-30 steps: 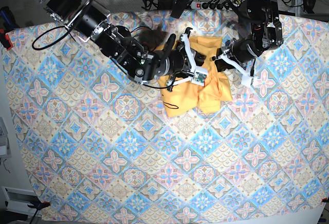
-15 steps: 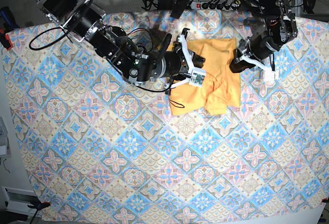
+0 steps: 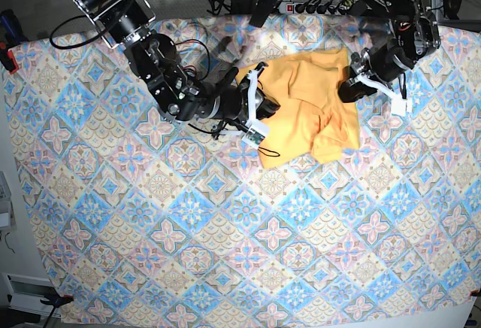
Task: Fold the T-shirt properly
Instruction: 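Grasp the bunched yellow shirt with the right gripper near the left gripper, then pull the shirt with the right gripper to spread it out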
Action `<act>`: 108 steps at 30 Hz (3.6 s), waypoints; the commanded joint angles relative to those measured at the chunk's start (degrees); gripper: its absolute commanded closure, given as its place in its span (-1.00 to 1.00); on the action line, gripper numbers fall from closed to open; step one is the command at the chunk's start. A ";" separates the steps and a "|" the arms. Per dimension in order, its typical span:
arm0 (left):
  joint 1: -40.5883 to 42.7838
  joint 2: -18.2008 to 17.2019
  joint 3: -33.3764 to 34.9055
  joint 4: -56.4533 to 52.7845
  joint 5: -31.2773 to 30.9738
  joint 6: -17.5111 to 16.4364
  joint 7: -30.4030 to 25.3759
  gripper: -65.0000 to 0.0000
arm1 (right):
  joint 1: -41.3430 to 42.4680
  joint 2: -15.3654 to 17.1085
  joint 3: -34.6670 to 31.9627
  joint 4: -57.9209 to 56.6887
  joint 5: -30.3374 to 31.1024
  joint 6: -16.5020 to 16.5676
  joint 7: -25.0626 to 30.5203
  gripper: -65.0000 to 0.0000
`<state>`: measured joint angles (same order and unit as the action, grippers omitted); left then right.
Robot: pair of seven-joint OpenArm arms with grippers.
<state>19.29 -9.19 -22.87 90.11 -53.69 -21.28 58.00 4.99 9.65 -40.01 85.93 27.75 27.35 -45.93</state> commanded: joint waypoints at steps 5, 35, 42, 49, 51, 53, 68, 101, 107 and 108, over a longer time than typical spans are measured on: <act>-0.26 -0.44 -0.29 0.84 -1.21 1.45 2.27 -0.19 | 0.85 -0.20 -1.44 0.79 1.04 0.38 1.23 0.79; 4.49 6.42 -16.73 8.31 -7.19 -2.68 6.40 -0.77 | 17.82 -4.68 -33.35 0.09 1.13 0.47 -3.52 0.78; 6.34 3.43 -8.03 9.81 -6.66 -2.68 6.40 -0.77 | 17.99 -3.01 -32.21 5.54 1.04 2.67 -3.69 0.79; 9.24 -1.23 -1.70 13.76 -6.57 -2.68 6.31 -0.77 | 14.04 0.77 -19.11 6.16 1.04 2.67 -3.17 0.79; 9.50 -1.31 -1.70 13.85 -6.57 -2.68 6.31 -0.77 | 12.72 0.86 -15.86 6.16 1.04 2.67 -3.17 0.79; 9.59 -1.31 -1.70 13.67 -6.48 -2.68 6.40 -0.77 | 11.84 0.86 -13.84 6.07 0.96 2.67 -3.17 0.79; 5.63 0.27 2.26 9.28 3.63 -2.50 6.31 0.29 | 10.61 0.68 -11.55 6.16 -3.44 2.67 -3.08 0.79; 12.05 -1.93 -1.26 8.66 11.10 -2.33 6.05 1.00 | 10.96 0.50 -11.46 3.96 -3.44 2.67 0.44 0.78; 11.70 0.18 -8.29 3.65 14.09 -2.33 6.05 1.00 | 10.96 0.42 -11.46 3.87 -3.44 2.67 0.44 0.78; 11.70 0.27 -8.64 3.74 14.18 -2.33 6.05 1.00 | 10.96 0.42 -11.46 3.87 -3.44 2.67 0.44 0.78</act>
<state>30.72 -8.40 -31.16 92.92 -39.53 -23.46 64.10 14.76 10.46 -51.90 89.01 23.57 29.91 -46.72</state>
